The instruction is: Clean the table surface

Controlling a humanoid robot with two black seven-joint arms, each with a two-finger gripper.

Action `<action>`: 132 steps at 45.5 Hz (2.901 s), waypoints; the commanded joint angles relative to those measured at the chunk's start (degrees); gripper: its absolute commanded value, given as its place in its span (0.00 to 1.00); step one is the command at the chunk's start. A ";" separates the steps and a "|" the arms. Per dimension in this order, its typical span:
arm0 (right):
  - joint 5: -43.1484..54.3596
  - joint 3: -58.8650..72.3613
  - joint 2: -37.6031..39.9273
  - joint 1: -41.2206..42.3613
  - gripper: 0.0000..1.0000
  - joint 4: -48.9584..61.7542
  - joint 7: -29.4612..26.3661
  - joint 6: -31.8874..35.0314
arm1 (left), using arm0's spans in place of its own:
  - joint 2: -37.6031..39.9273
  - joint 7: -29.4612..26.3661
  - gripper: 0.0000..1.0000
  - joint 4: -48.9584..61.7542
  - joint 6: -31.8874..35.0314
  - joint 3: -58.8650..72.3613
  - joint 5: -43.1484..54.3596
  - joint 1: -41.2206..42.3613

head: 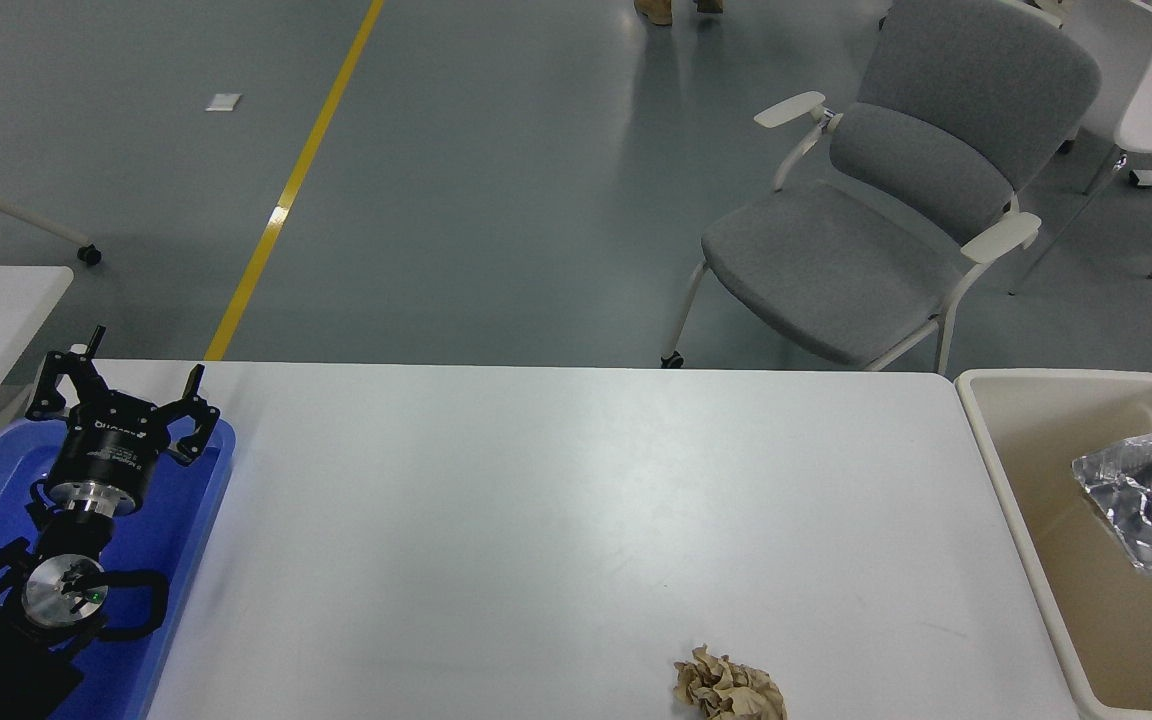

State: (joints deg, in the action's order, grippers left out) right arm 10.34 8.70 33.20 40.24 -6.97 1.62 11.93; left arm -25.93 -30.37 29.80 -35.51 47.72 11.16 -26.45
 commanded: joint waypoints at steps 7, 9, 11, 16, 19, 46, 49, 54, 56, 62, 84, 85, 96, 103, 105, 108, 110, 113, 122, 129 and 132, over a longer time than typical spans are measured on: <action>-0.14 -0.08 -2.79 -1.74 0.00 0.73 -0.65 -2.52 | 0.00 0.05 1.00 0.00 0.00 0.00 0.00 0.00; -0.14 -0.08 -3.23 -2.09 0.00 0.73 -0.65 -2.96 | 0.00 0.05 1.00 0.00 0.00 0.00 0.00 0.00; -0.23 -0.08 -3.76 -2.44 0.00 0.73 -0.65 -3.40 | 0.00 -0.04 1.00 0.00 0.00 0.00 0.00 0.00; -0.32 -0.09 -4.46 -2.97 0.00 0.73 -0.65 -3.75 | 0.00 0.05 1.00 0.00 0.00 0.00 0.00 0.00; -0.23 -0.17 -4.73 -2.97 0.00 0.73 -0.65 -3.84 | 0.00 0.05 1.00 0.00 0.00 0.00 0.00 0.00; -0.23 -0.61 -4.64 -3.76 0.85 0.55 -0.56 -8.15 | 0.00 0.05 1.00 0.00 0.00 0.00 0.00 0.00; -0.23 -1.75 -4.64 -3.85 0.92 0.46 -0.57 -8.06 | 0.00 0.05 1.00 0.00 0.00 0.00 0.00 0.00; -0.23 -3.95 -4.55 -4.03 0.97 -0.15 -0.57 -7.80 | 0.00 0.05 1.00 0.00 0.00 0.00 0.00 0.00; -0.23 -4.56 -4.64 -4.20 0.97 -0.33 -0.57 -7.53 | 0.00 -0.04 1.00 0.00 0.00 0.00 0.00 0.00; -0.23 -7.81 -4.55 -4.03 0.97 -0.59 -0.57 -7.01 | 0.00 0.05 1.00 0.00 0.00 0.00 0.00 0.00; -0.23 -34.44 0.37 3.97 0.98 -4.10 -0.39 -6.48 | 0.00 0.05 1.00 0.00 0.00 0.00 0.00 0.00; -0.23 -35.06 0.72 4.49 0.98 -4.46 -0.30 -6.48 | 0.00 0.05 1.00 0.00 0.00 0.00 0.00 0.00; -0.32 -43.66 3.01 7.84 0.98 -13.76 -0.39 -6.39 | 0.00 0.05 1.00 0.00 0.00 0.00 0.00 0.00; -0.32 -48.42 3.45 7.49 0.98 -21.06 -0.39 -5.60 | 0.00 0.05 1.00 0.00 0.00 0.00 0.00 0.00; -0.32 -48.69 3.54 7.49 0.98 -22.47 -0.39 -5.60 | 0.00 0.05 1.00 0.00 0.00 0.00 0.00 0.00; -0.32 -49.04 3.62 7.49 0.98 -24.14 -0.30 -5.51 | 0.00 0.05 1.00 0.00 0.00 0.00 0.00 0.00; -0.32 -49.82 3.54 7.49 0.98 -25.20 -0.30 -5.51 | 0.00 0.05 1.00 0.00 0.00 0.00 0.00 0.00; -0.32 -51.93 3.27 7.49 0.98 -26.52 -0.21 -5.51 | 0.00 0.05 1.00 0.00 0.00 0.00 0.00 0.00; -0.32 -59.40 0.90 7.31 0.98 -27.40 -0.04 -5.69 | 0.00 0.05 1.00 0.00 0.00 0.00 0.00 0.00; -0.32 -63.89 -1.21 6.87 0.99 -28.28 -0.04 -5.69 | 0.00 0.05 1.00 0.00 0.00 0.00 0.00 0.00; -0.32 -65.91 -2.61 6.35 0.99 -28.72 -0.04 -5.69 | 0.00 0.05 1.00 0.00 0.00 0.00 0.00 0.00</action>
State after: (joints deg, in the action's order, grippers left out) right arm 10.01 -49.90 33.89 47.43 -33.57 1.53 6.24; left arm -25.93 -30.33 29.80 -35.51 47.72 11.16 -26.46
